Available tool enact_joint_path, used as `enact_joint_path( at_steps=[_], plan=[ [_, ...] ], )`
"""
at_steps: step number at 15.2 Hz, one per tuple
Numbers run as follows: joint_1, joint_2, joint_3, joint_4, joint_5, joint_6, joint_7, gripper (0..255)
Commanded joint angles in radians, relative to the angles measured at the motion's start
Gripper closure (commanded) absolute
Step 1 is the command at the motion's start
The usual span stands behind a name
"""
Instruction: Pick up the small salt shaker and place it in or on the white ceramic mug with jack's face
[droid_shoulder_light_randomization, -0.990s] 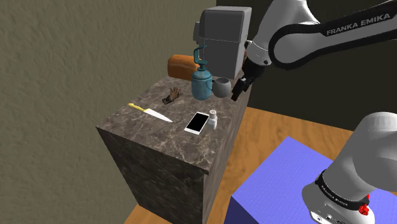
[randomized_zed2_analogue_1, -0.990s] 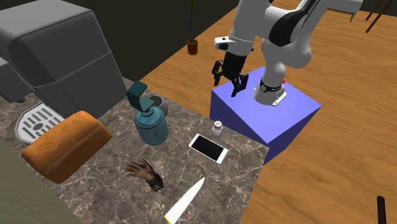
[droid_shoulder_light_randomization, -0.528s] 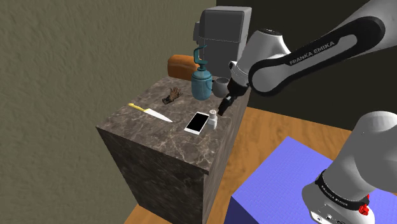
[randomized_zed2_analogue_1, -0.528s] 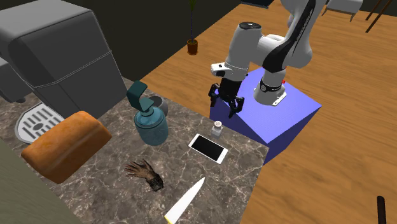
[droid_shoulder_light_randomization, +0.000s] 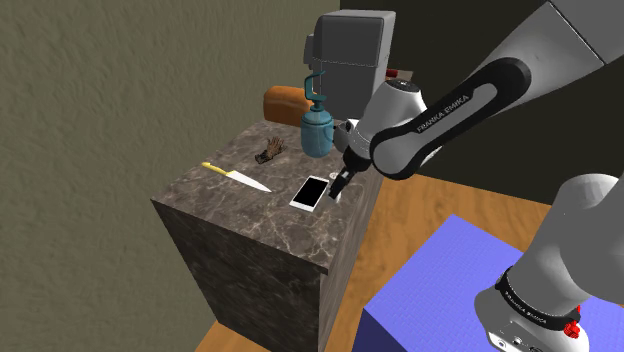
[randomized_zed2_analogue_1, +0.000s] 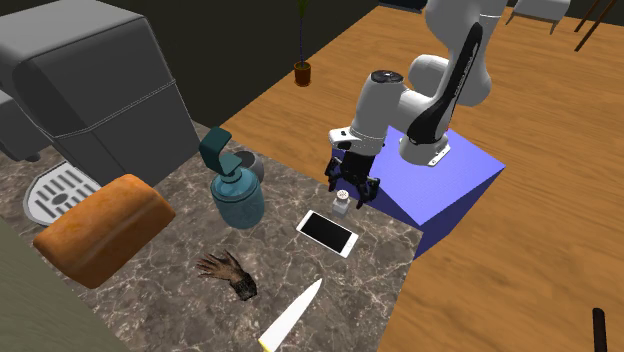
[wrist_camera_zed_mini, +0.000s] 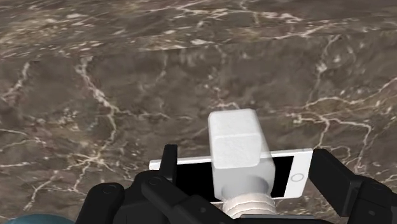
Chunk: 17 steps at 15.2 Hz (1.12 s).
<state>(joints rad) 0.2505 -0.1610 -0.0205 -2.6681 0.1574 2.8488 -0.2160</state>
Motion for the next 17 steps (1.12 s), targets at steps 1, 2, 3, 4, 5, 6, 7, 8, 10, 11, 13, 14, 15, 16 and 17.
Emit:
enact_joint_path(
  at_steps=[1,2,3,4,5,6,7,8,10,11,13,14,15,16,17],
  plan=[
    [0.007,0.038,-0.002,0.006,0.014,0.032,-0.010,0],
    [0.010,0.055,-0.003,0.010,0.022,0.047,-0.016,0],
    [0.012,0.066,-0.004,0.012,0.026,0.055,-0.020,0],
    [0.012,0.066,-0.004,0.012,0.026,0.055,-0.020,0],
    [0.012,0.066,-0.004,0.012,0.026,0.055,-0.020,0],
    [0.012,0.066,-0.004,0.012,0.026,0.055,-0.020,0],
    [0.012,0.066,-0.004,0.012,0.026,0.055,-0.020,0],
    [0.012,0.066,-0.004,0.012,0.026,0.055,-0.020,0],
    [0.012,0.065,-0.004,0.012,0.026,0.055,-0.020,0],
    [0.012,0.065,-0.004,0.012,0.026,0.055,-0.020,255],
    [0.012,0.065,-0.004,0.012,0.026,0.055,-0.020,255],
    [0.012,0.066,-0.004,0.012,0.026,0.055,-0.020,255],
    [0.012,0.065,-0.004,0.012,0.026,0.054,-0.020,255],
    [0.012,0.065,-0.004,0.012,0.026,0.054,-0.020,255],
    [0.012,0.065,-0.003,0.012,0.026,0.055,-0.019,255]
  ],
)
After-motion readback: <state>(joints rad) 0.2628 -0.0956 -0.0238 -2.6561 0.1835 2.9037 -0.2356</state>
